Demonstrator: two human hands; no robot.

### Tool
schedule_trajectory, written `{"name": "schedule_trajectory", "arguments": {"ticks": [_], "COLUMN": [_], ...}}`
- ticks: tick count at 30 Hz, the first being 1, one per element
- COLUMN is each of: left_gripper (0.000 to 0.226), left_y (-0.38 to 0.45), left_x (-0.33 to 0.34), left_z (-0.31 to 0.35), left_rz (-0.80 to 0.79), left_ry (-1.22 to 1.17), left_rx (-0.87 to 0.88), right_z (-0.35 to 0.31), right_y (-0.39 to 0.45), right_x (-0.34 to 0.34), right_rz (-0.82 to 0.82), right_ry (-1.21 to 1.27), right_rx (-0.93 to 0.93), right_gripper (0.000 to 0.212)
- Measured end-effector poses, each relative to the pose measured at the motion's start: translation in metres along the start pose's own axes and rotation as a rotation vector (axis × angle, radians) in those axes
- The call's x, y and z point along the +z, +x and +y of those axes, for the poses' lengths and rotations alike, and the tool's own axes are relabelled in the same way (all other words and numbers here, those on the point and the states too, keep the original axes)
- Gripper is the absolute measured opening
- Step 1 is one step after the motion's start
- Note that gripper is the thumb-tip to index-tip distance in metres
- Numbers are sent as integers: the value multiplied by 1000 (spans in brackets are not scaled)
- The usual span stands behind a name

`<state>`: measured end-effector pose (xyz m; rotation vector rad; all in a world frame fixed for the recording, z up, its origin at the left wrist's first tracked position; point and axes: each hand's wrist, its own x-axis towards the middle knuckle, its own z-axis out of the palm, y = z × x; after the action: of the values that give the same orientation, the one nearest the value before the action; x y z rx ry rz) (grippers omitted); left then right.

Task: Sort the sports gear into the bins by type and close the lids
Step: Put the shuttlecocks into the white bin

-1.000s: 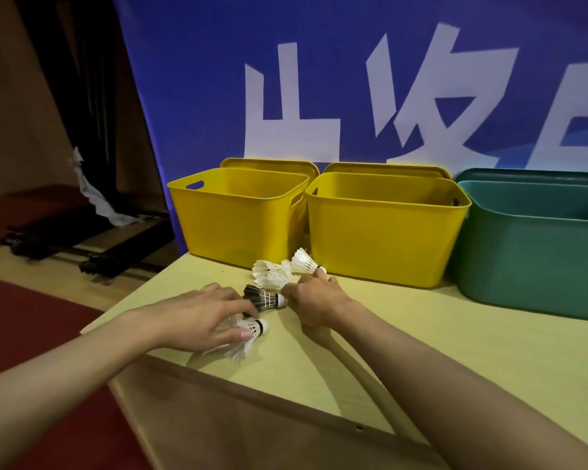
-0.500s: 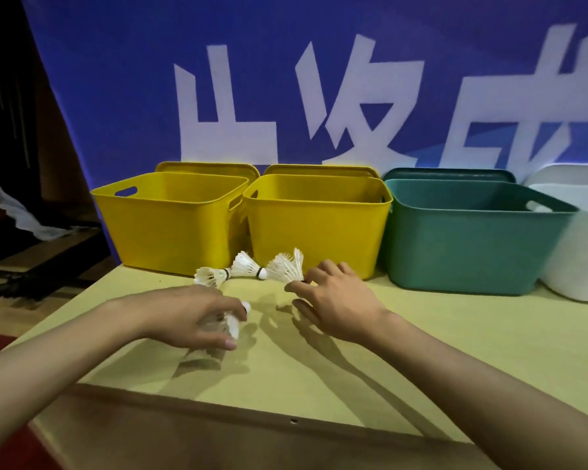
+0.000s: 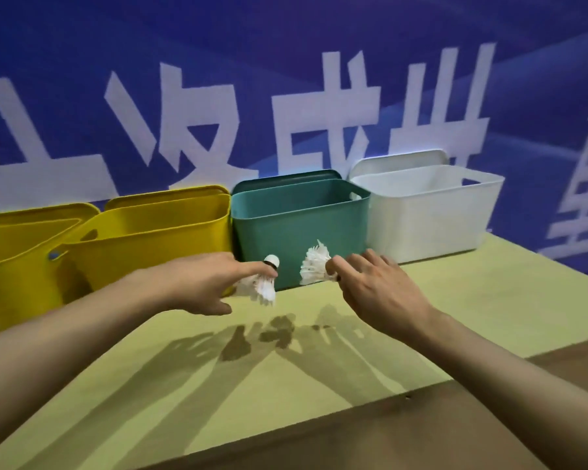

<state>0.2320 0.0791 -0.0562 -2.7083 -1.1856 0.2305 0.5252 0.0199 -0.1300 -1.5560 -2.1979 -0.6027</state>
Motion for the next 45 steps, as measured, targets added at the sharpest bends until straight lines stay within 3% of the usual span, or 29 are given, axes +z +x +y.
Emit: {"name": "schedule_trajectory", "arguments": {"ticks": [8,12,20,26,29,35,37,41,45], "left_gripper": [61,45,36,41,38,34,38,65,52], "left_y": [89,115,140,153,166,259,302,341,283], "left_x": [-14,-12,-13,-50,-74,-145,-162,-153,-128], "left_z": [67,81,75,70,70,83,86,100,101], "left_rz": [217,246,250,248,318,521,498,223,238], "left_ry": [197,201,183,248,249,150,56,36,67], "left_rx": [88,93,64,46,53,74,45,57,147], "right_z": [79,111,183,212,191,171,172,177,166], "right_y": [-43,-47,64,126,86,7,-4,-8,1], "right_x": [-6,-3,-27,-18,0,6,0,-8,-9], "right_rz": [0,11,269,45,79,-56,-76,-106,-64], "right_ry": [23,20,12,-60,-24,-17,-39,-57,-25], "right_rx": [147,197,315,507,427,308,284,270,247], "right_gripper": [31,38,36,48,40,34,32,31,30]}}
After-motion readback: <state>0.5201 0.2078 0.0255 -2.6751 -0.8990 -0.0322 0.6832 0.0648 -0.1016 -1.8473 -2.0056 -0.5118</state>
